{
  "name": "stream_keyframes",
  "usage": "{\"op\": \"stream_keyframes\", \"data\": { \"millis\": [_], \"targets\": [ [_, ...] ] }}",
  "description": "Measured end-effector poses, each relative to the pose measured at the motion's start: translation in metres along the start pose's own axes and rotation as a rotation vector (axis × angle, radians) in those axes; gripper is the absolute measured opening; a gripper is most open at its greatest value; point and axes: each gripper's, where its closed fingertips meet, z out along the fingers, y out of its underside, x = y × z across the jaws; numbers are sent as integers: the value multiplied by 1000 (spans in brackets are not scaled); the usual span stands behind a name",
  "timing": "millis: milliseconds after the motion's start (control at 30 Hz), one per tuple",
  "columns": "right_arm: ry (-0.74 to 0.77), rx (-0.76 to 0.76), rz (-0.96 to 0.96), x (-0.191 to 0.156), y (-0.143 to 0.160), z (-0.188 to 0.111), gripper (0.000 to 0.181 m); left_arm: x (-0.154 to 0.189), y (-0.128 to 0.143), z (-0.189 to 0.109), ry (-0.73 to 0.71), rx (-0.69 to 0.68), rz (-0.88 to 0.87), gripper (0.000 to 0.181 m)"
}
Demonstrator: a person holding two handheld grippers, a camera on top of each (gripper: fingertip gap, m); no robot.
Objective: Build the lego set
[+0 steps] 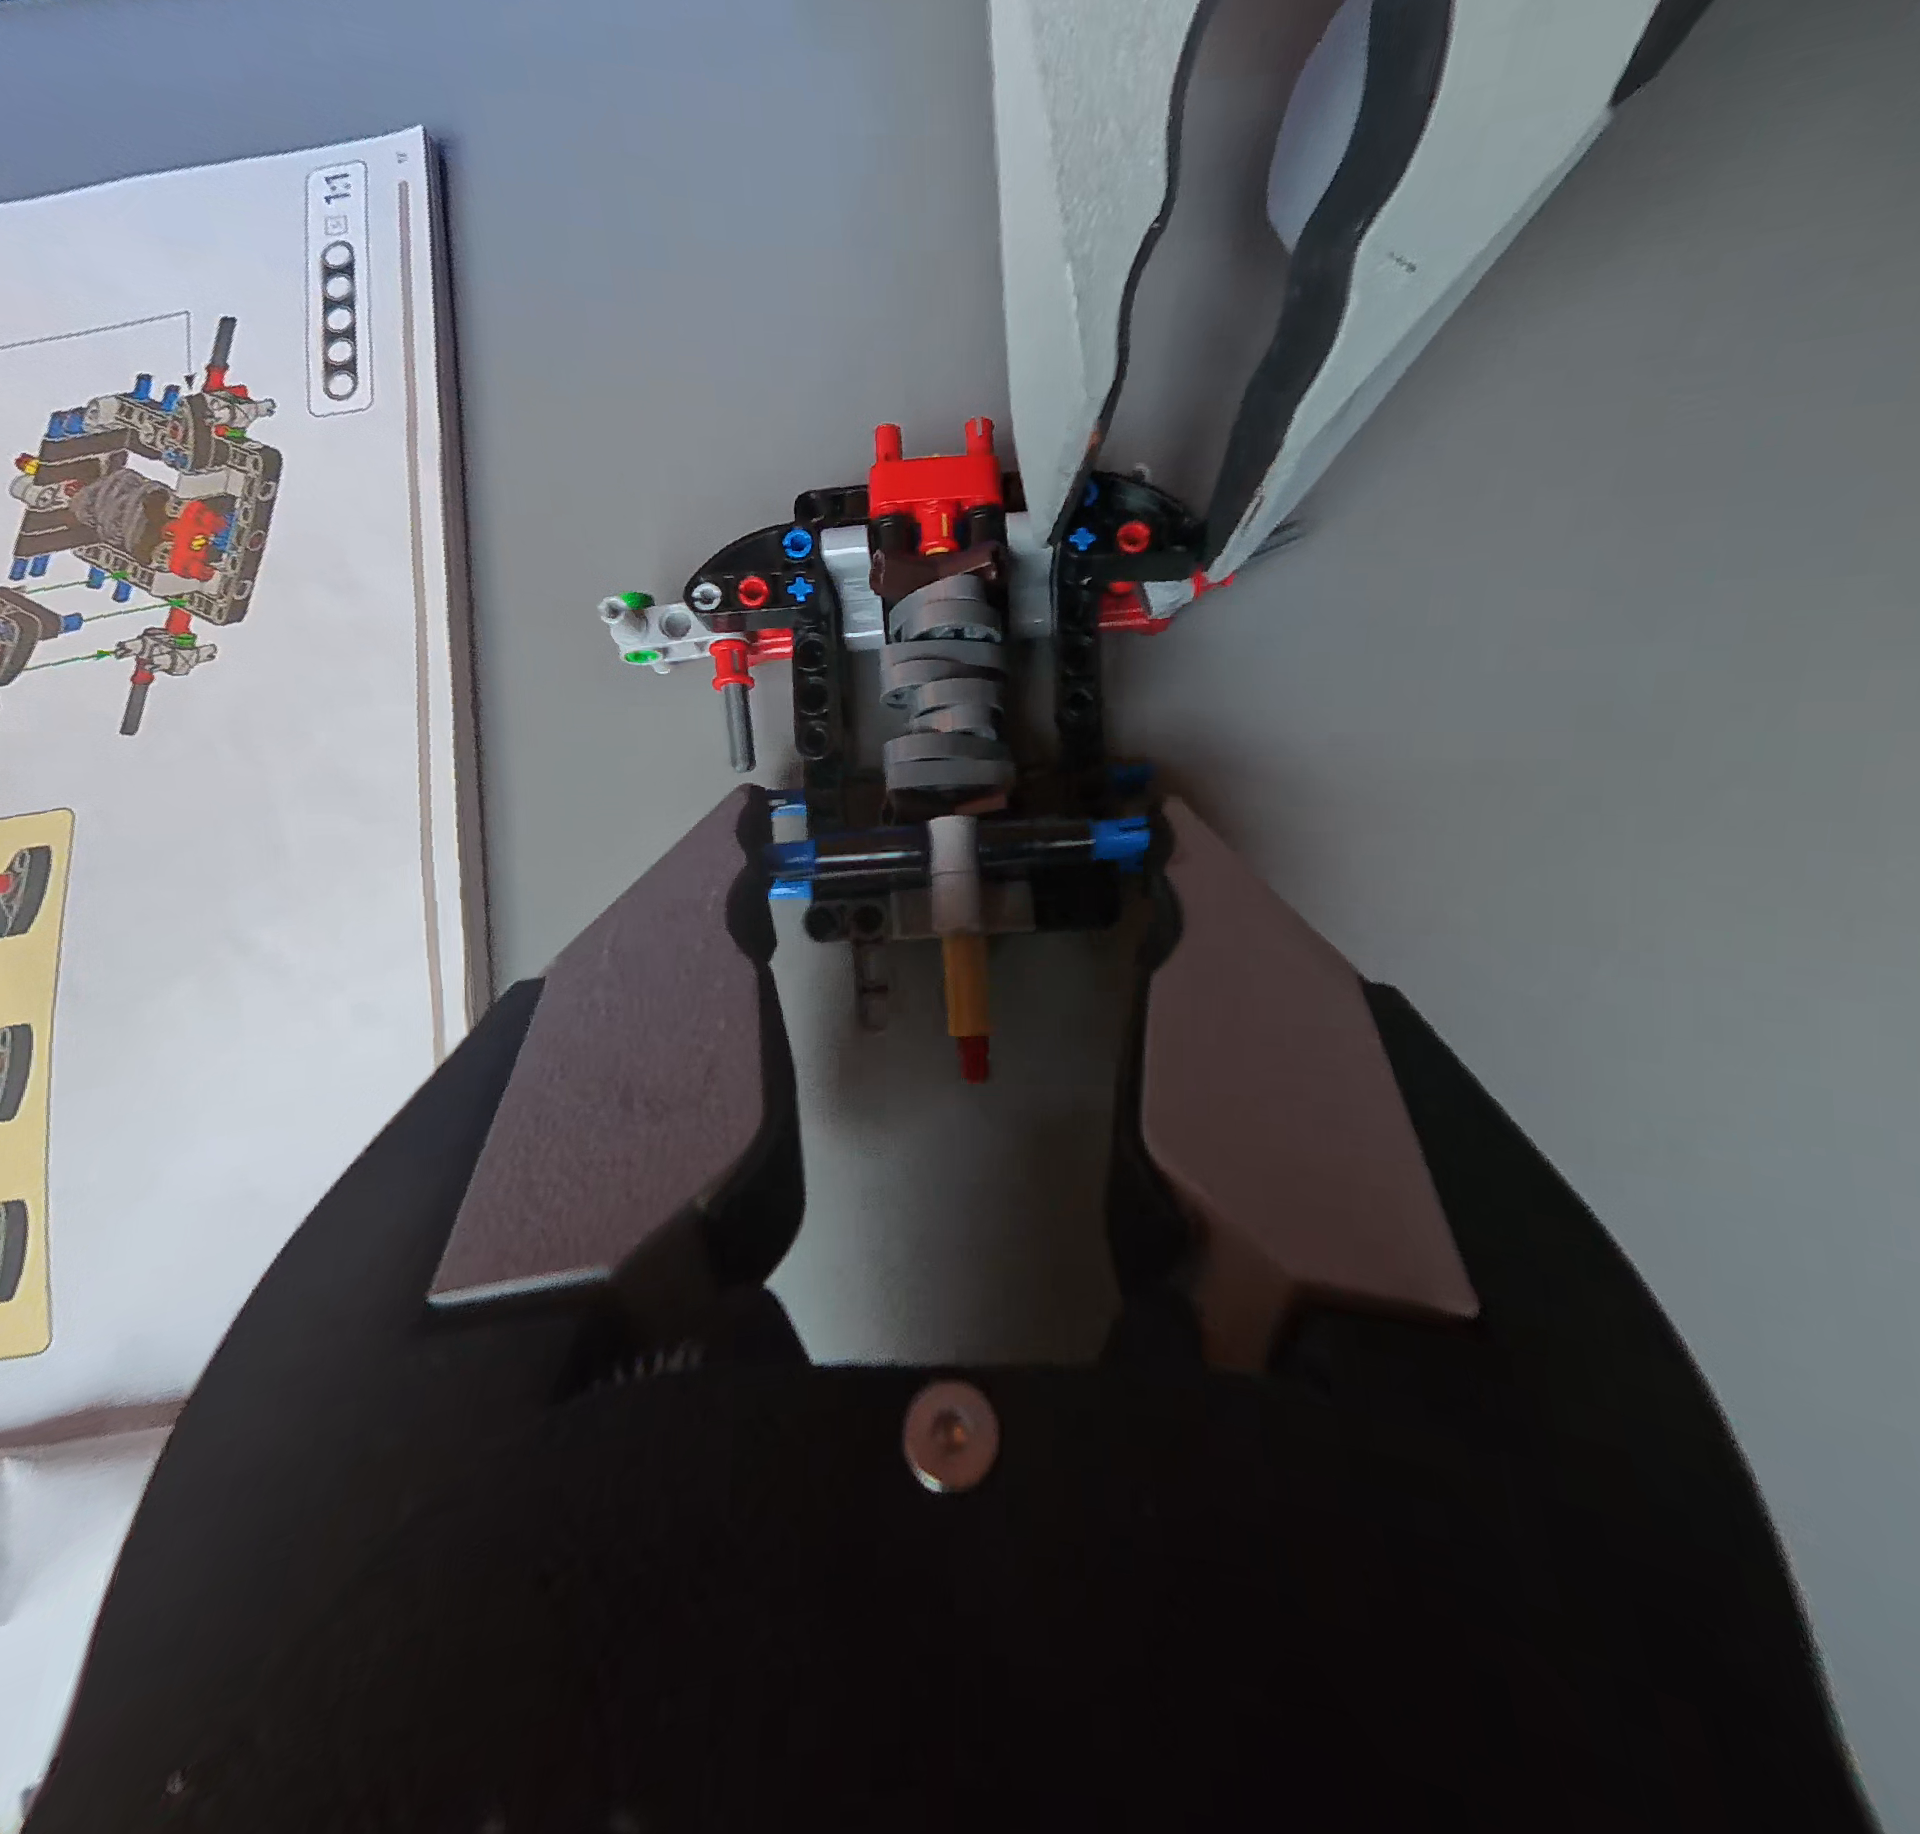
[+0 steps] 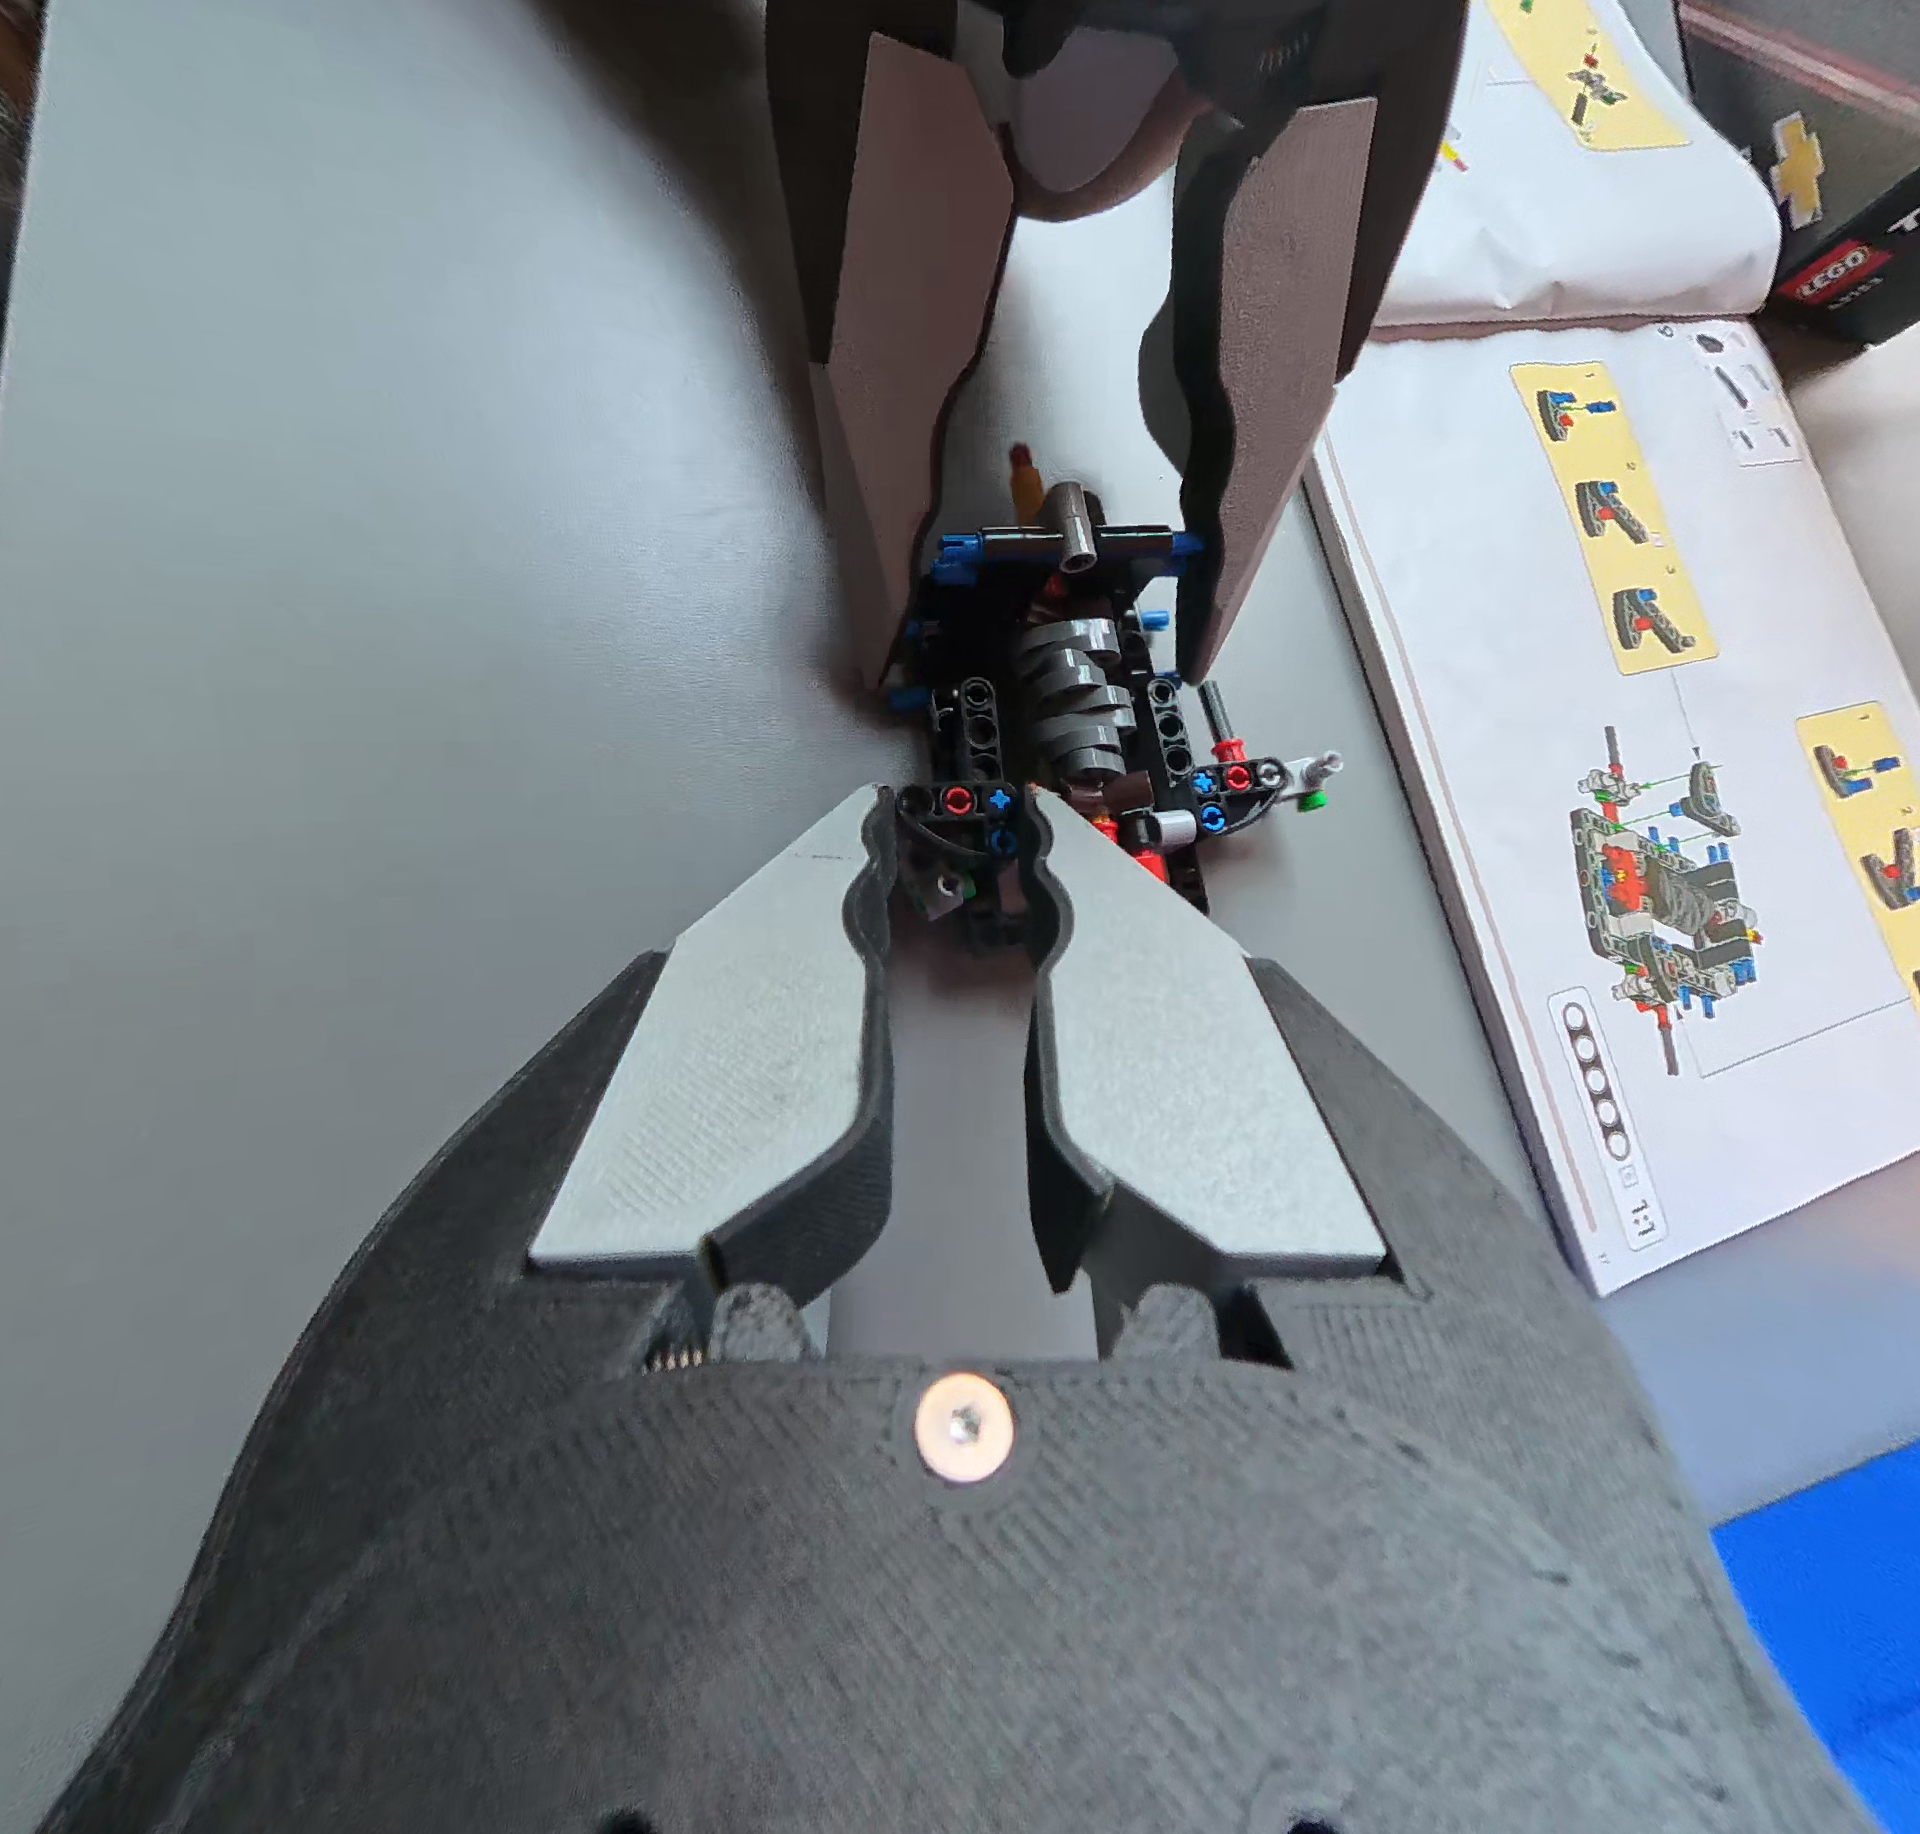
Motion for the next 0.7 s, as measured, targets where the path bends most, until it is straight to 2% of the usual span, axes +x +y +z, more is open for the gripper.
{"op": "stream_keyframes", "data": {
  "millis": [233,467,700],
  "targets": [
    [-11,32,17,1,1,-2,19,-1,0,0,0,11,6,66],
    [-1,-2,17,2,7,-7,20,-2,-1,1,-8,32,0,66],
    [36,-243,-169,0,9,-6,20,-1,-1,1,-12,34,2,66]
  ]
}}
